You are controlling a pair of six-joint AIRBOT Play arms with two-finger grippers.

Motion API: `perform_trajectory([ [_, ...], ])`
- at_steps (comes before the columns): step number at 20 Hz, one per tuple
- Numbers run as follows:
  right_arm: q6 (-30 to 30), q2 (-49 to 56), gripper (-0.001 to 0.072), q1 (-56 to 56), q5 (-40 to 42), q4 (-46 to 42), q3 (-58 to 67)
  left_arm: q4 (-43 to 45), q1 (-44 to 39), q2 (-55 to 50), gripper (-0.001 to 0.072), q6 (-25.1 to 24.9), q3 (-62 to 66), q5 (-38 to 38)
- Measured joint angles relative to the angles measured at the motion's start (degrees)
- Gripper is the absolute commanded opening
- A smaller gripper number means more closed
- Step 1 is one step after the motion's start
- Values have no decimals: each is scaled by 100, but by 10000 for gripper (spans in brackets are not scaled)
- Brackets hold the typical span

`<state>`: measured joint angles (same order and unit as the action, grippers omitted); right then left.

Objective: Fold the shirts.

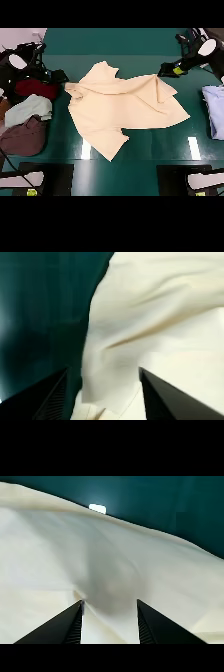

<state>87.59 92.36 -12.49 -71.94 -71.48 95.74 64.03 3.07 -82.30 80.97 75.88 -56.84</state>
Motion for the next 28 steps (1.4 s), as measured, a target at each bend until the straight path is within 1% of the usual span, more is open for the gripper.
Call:
perform_trajectory([
  [2,-13,35,387,120,-271,-20,203,31,101,52,544,68,63,-291],
  [4,-61,-216,387,262,-433,-11,92,153,157,369,544,109,-254,-640],
  [7,-90,-850,387,533,-518,-13,-518,199,199,1128,544,225,-1416,-833],
  [9,-105,-1314,387,686,-507,-2,-1051,35,153,1703,544,271,-2430,-833],
  [12,-114,-1947,387,874,-299,37,-1794,-385,-195,2319,544,372,-3783,-612],
  [14,-114,-2302,387,955,-136,133,-2188,-758,-566,2505,544,411,-4393,-343],
  [17,-116,-2706,387,1008,13,238,-2605,-1226,-1071,2623,544,557,-4894,157],
  [19,-116,-2916,387,1032,72,247,-2780,-1384,-1320,2667,541,691,-5042,507],
  [20,-116,-3003,387,1032,81,273,-2837,-1445,-1399,2673,358,758,-5090,667],
  [21,-116,-3077,387,1038,90,271,-2874,-1429,-1458,2669,83,813,-5132,822],
  [22,-116,-3150,387,1043,92,262,-2905,-1394,-1495,2656,33,879,-5167,933],
  [26,-136,-3305,387,1290,-315,57,-3014,-1325,-1576,2680,24,968,-4876,1121],
  [28,-186,-3381,387,1683,-533,-13,-3263,-1043,-1593,2682,24,1005,-4481,1043],
])
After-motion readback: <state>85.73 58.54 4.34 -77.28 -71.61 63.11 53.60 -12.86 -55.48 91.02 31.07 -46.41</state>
